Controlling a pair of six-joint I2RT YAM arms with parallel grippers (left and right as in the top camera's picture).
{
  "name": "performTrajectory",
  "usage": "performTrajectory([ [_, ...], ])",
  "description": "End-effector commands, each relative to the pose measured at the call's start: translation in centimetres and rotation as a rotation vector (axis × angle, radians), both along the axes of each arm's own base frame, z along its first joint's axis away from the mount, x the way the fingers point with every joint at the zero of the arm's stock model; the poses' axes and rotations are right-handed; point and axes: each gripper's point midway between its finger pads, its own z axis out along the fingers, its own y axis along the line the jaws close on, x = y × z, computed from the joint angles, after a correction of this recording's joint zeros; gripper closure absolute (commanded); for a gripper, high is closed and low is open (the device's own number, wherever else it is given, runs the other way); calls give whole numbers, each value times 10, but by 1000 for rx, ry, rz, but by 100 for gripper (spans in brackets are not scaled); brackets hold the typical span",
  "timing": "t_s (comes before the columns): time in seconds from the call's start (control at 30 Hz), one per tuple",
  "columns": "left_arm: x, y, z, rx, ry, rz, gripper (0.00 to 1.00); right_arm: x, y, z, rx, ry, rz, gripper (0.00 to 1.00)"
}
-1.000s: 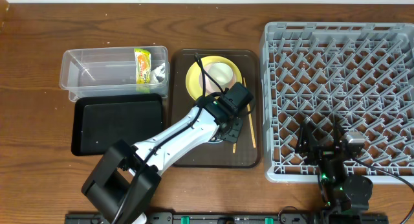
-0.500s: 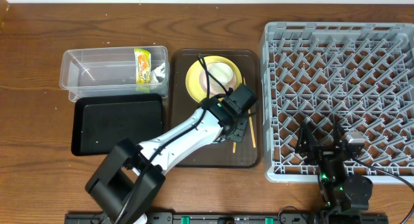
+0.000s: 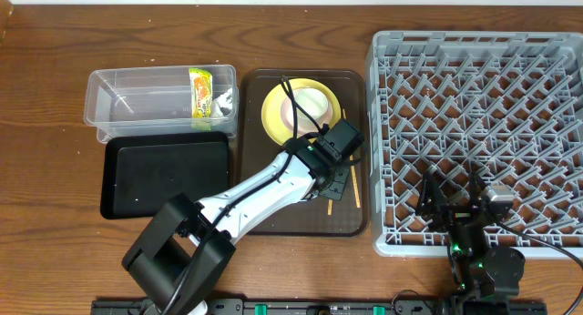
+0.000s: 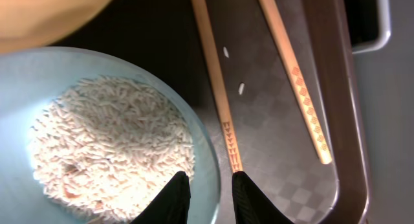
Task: Sort waste into correct bins and load items into the dishwasher rack
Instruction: 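Reach left gripper to the blue rice bowl rim and grasp it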
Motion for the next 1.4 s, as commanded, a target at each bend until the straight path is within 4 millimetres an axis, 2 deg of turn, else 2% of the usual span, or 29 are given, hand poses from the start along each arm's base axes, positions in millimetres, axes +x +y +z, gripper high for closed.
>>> performTrajectory([
  [0.0,5,9,-7,52,-25,20,74,0,1,-1,10,1,4,1],
  [1.0,6,12,-21,45,-53,24,75,0,1,-1,10,1,4,1],
  [1.37,5,19,-25,76,-60,31,81,0,1,-1,10,1,4,1],
])
